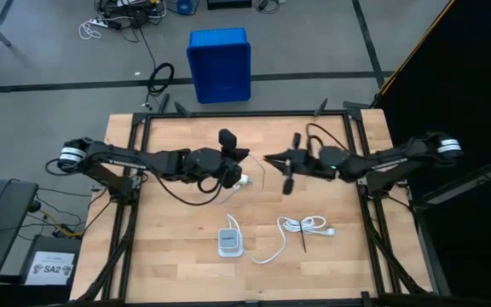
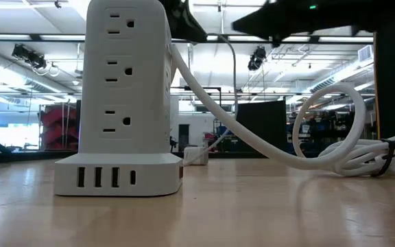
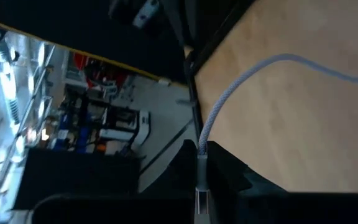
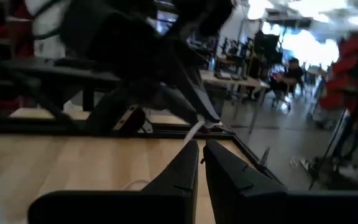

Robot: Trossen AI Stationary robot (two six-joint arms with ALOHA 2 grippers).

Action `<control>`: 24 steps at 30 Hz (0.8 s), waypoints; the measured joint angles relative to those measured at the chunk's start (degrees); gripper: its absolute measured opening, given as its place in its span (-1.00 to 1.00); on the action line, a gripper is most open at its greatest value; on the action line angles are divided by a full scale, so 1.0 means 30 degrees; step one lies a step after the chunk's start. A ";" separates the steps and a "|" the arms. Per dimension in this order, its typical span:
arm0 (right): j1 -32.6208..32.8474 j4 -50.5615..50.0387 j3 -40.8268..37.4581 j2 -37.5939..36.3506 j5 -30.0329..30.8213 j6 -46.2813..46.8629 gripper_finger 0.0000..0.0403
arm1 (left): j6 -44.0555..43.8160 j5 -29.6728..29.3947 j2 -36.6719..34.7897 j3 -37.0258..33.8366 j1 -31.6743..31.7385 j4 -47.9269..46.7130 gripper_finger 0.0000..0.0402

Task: Insert USB
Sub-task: Insert the white charger cable into the white charger adapter

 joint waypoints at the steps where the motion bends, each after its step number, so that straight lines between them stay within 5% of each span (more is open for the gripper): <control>1: -0.0247 -0.0010 0.0399 0.0609 -0.0201 0.0275 -0.93 | 0.0028 -0.0131 0.0068 0.0000 0.0000 0.0062 -1.00; 10: -0.2016 -0.0050 0.2397 0.4546 -0.4199 0.2386 -0.60 | -0.0457 -0.1388 0.0206 0.0000 0.0000 -0.1237 -1.00; 19: -0.1627 -0.1664 0.2517 0.4155 -0.4075 0.2889 -0.36 | -0.2943 -0.4908 0.0206 0.0000 -0.0039 -0.5005 -1.00; 24: -0.1339 -0.2270 0.2524 0.3620 -0.3355 0.3361 -0.37 | -0.4299 -0.5049 0.0590 0.0000 -0.0261 -0.5420 -1.00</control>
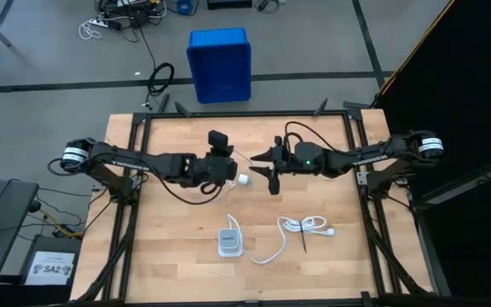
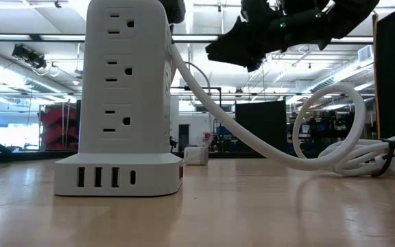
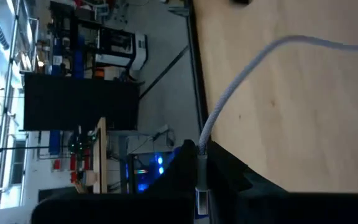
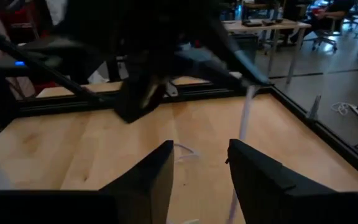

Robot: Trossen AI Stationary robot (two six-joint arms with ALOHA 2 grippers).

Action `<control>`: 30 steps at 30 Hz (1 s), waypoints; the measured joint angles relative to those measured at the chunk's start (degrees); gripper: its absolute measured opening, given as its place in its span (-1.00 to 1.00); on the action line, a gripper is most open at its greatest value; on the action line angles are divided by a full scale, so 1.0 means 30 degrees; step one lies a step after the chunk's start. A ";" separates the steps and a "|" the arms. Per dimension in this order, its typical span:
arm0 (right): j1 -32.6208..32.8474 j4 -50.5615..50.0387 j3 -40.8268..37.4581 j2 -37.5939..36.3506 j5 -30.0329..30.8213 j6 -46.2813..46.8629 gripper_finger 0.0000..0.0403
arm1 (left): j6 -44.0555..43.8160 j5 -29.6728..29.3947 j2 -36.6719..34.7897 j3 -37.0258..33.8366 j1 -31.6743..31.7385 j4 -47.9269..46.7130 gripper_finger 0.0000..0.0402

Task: Insert USB
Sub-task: Insert the white charger cable into the white charger adapter

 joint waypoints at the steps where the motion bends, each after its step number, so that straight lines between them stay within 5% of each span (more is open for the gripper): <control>1: 0.0038 0.0079 0.0000 0.0008 -0.0008 0.0189 -0.38 | -0.0016 0.0014 0.0228 0.0000 -0.0037 0.0254 -1.00; 18: 0.0078 0.1433 0.0007 0.2222 0.1090 0.0461 -0.42 | 0.0210 0.0288 0.2066 0.0000 -0.1700 0.3276 -0.99; 30: 0.1164 0.1591 0.0007 0.2215 0.1257 -0.0071 -0.87 | -0.0923 0.0386 0.2028 0.0000 -0.2791 0.3324 -0.99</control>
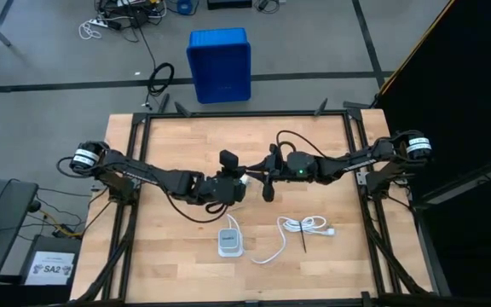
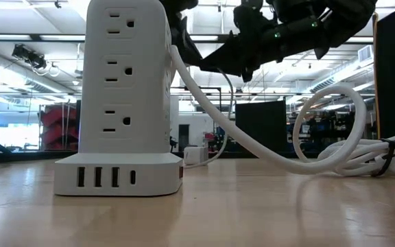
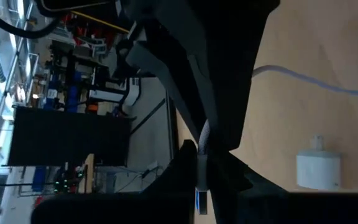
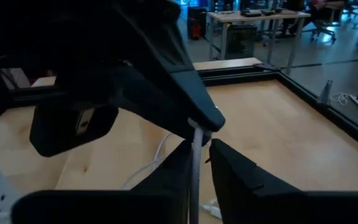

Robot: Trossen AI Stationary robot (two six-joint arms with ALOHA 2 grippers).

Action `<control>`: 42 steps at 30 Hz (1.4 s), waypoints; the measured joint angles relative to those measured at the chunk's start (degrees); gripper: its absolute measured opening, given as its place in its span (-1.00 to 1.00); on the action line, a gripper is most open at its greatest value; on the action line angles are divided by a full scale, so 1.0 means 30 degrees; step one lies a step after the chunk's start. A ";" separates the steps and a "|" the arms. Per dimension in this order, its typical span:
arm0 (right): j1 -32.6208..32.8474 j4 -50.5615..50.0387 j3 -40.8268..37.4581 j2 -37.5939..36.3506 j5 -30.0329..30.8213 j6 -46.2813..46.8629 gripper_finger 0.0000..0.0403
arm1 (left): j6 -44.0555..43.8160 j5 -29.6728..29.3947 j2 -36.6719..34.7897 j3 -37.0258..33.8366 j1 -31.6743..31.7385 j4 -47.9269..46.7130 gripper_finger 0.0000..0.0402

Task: Insert USB
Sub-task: Insert the white charger cable into the white charger adapter

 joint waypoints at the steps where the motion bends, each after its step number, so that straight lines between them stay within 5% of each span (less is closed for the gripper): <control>1: 0.0149 -0.0010 -0.0007 0.0000 0.0038 -0.0262 -0.91 | -0.0309 0.0000 0.0000 0.0006 -0.0048 -0.0014 -0.99; 13: 0.0927 0.0291 -0.0022 -0.0015 0.1334 -0.1053 -1.00 | -0.1892 -0.0411 -0.0606 0.0006 -0.0447 -0.0998 -0.69; 18: 0.0927 0.0288 -0.0022 -0.0015 0.1387 -0.1041 -1.00 | -0.2136 -0.1783 -0.2005 0.0005 -0.1022 -0.1748 -0.53; 24: 0.0920 0.0384 -0.0022 -0.0015 0.0910 -0.1034 -1.00 | -0.4138 -0.0879 -0.4491 -0.0036 -0.1821 -0.2841 -0.50; 30: 0.0920 0.1552 -0.0022 -0.0022 -0.2338 -0.1012 -1.00 | -0.4790 0.3607 -0.7351 -0.3898 -0.1968 0.1559 -0.50; 35: 0.0920 0.3102 -0.0015 -0.0029 -0.5391 -0.0668 -1.00 | -0.4890 0.6983 -0.9123 -0.9227 -0.1447 1.0053 -0.50; 42: 0.0920 0.4762 -0.0007 -0.0040 -0.7392 -0.0298 -1.00 | -0.5339 0.7874 -0.8001 -1.2685 -0.1072 1.6875 -0.50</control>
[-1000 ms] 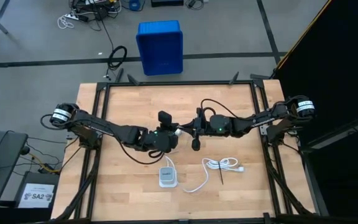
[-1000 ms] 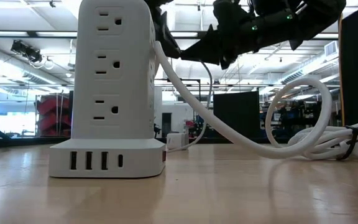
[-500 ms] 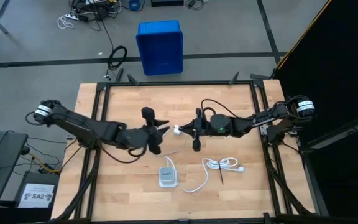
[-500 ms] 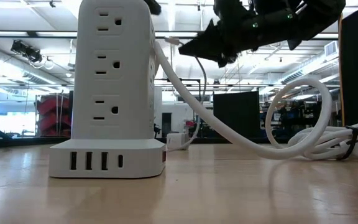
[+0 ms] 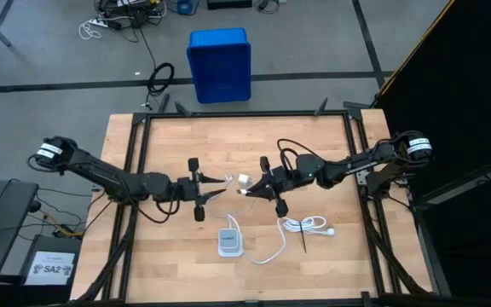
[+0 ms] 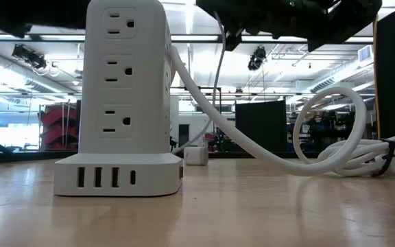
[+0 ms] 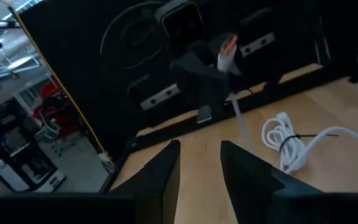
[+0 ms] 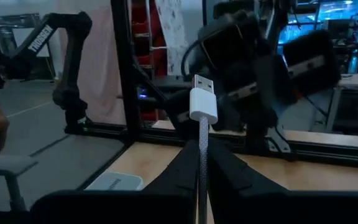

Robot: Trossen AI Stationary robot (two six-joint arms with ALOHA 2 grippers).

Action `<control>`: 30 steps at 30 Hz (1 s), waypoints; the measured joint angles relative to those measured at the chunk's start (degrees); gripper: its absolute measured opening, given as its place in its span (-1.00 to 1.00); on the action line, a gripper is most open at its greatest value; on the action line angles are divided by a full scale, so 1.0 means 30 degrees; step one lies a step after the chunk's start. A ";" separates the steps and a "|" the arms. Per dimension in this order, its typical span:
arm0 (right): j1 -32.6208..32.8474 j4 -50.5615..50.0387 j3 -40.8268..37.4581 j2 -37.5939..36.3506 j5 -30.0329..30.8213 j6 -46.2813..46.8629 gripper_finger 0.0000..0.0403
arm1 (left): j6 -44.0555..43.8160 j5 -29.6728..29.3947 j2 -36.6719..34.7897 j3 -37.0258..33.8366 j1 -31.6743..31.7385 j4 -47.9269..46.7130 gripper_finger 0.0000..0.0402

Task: Insert USB
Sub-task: Insert the white charger cable into the white charger adapter

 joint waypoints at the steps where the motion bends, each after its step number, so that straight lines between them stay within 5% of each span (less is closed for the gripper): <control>1: 0.0000 0.0000 0.0000 0.0003 0.0000 0.0000 -1.00 | -0.0056 0.0172 0.0263 0.0001 0.0000 0.0214 -0.50; 9: -0.0270 -0.0968 0.0000 0.0003 0.1008 0.0718 -1.00 | 0.0821 -0.0159 0.2475 0.1523 0.0007 0.0529 -0.48; 18: -0.0305 -0.3832 -0.0007 0.0018 0.5640 0.1531 -1.00 | 0.1204 -0.4988 0.2244 0.5444 -0.0299 -0.8334 -0.38; 30: -0.0656 -0.4315 -0.0015 0.0018 0.6295 0.2404 -1.00 | 0.1561 -0.7107 0.5843 0.9966 -0.0299 -1.4193 -0.26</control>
